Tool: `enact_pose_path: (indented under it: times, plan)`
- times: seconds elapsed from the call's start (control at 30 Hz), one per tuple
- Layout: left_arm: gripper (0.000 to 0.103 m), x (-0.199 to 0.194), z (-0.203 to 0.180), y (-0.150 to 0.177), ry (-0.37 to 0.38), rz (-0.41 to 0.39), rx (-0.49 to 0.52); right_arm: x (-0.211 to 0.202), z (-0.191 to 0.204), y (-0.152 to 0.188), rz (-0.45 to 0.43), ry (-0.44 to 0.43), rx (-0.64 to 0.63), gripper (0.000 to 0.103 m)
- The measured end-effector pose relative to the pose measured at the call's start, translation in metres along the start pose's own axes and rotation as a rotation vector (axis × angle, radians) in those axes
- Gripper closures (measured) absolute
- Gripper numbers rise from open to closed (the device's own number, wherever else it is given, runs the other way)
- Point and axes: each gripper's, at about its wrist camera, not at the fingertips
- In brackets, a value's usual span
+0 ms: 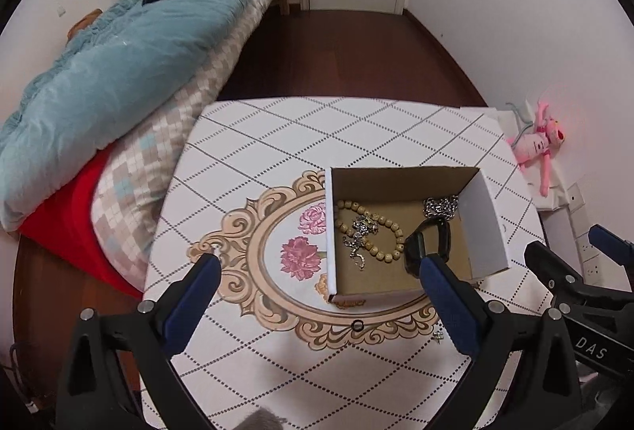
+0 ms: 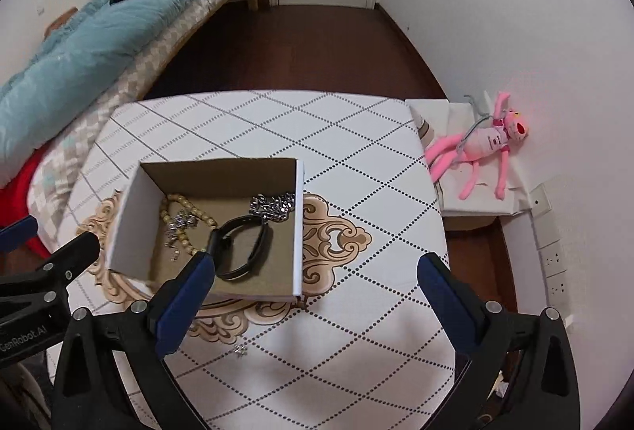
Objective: Organize jewelry
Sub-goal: 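Lift both tools out of the box and move toward the remaining rings, then grasp the small silver ring with the right tool while the left tool grasps the small dark ring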
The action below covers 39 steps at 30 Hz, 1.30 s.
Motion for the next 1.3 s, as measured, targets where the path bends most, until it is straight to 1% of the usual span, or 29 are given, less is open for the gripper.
enact_pose_path:
  times: [0.13,0.27,0.33,0.4,0.47,0.53,0.6,0.7,0.77,0.83,0.9,0.93,0.97,1.0,1.17,1.23,1.3]
  plan:
    - [0.0,-0.02,0.004,0.01,-0.018,-0.032,0.0,-0.023,-0.003,0.009,-0.035,-0.021,0.008,0.0]
    - [0.0,-0.027,0.006,0.027,-0.012,-0.03,-0.011,-0.034,-0.005,0.022,-0.036,-0.044,0.018,0.0]
    - [0.0,-0.024,0.006,0.036,-0.014,-0.024,-0.013,-0.033,-0.006,0.03,-0.029,-0.049,0.019,0.0]
    - [0.0,-0.012,0.005,0.047,-0.024,0.008,-0.006,-0.023,-0.006,0.043,-0.004,-0.055,0.022,0.0]
    - [0.0,0.005,0.003,0.06,-0.034,0.05,0.002,-0.008,-0.004,0.059,0.03,-0.083,0.024,0.001]
    - [0.0,0.023,0.002,0.072,-0.046,0.093,0.011,0.011,-0.001,0.076,0.065,-0.112,0.022,0.012]
    - [0.0,0.043,0.003,0.086,-0.053,0.143,0.017,0.03,0.003,0.09,0.102,-0.147,0.027,0.034]
    - [0.0,0.064,0.006,0.102,-0.05,0.197,0.008,0.052,0.008,0.108,0.129,-0.175,0.029,0.045]
    - [0.0,0.069,0.008,0.108,-0.056,0.213,0.006,0.062,0.012,0.115,0.133,-0.187,0.025,0.046]
    - [0.0,0.073,0.01,0.113,-0.062,0.222,0.007,0.07,0.017,0.121,0.132,-0.188,0.01,0.052]
    - [0.0,0.075,0.01,0.114,-0.065,0.227,0.007,0.077,0.022,0.126,0.137,-0.185,-0.006,0.065]
    - [0.0,0.076,0.011,0.115,-0.063,0.228,0.005,0.076,0.025,0.128,0.111,-0.181,-0.025,0.067]
    - [0.0,0.077,0.011,0.115,-0.061,0.229,0.001,0.075,0.027,0.129,0.1,-0.173,-0.032,0.076]
    - [0.001,0.077,0.012,0.115,-0.059,0.228,-0.002,0.075,0.029,0.13,0.095,-0.167,-0.04,0.09]
    - [0.001,0.081,0.006,0.104,-0.032,0.204,0.007,0.073,0.019,0.127,0.085,-0.194,-0.008,0.091]
    - [0.001,0.084,0.0,0.099,0.012,0.194,0.004,0.067,0.007,0.123,0.072,-0.2,0.028,0.091]
    - [0.002,0.085,-0.011,0.094,0.036,0.169,0.014,0.062,-0.004,0.118,0.062,-0.197,0.063,0.091]
Point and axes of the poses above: each gripper's, at about its wrist camera, not at the fingertips, and x roughly the way its jaws point, z to its left, y to its underside, and after that the axes turned 13 degrees about x, right-handed
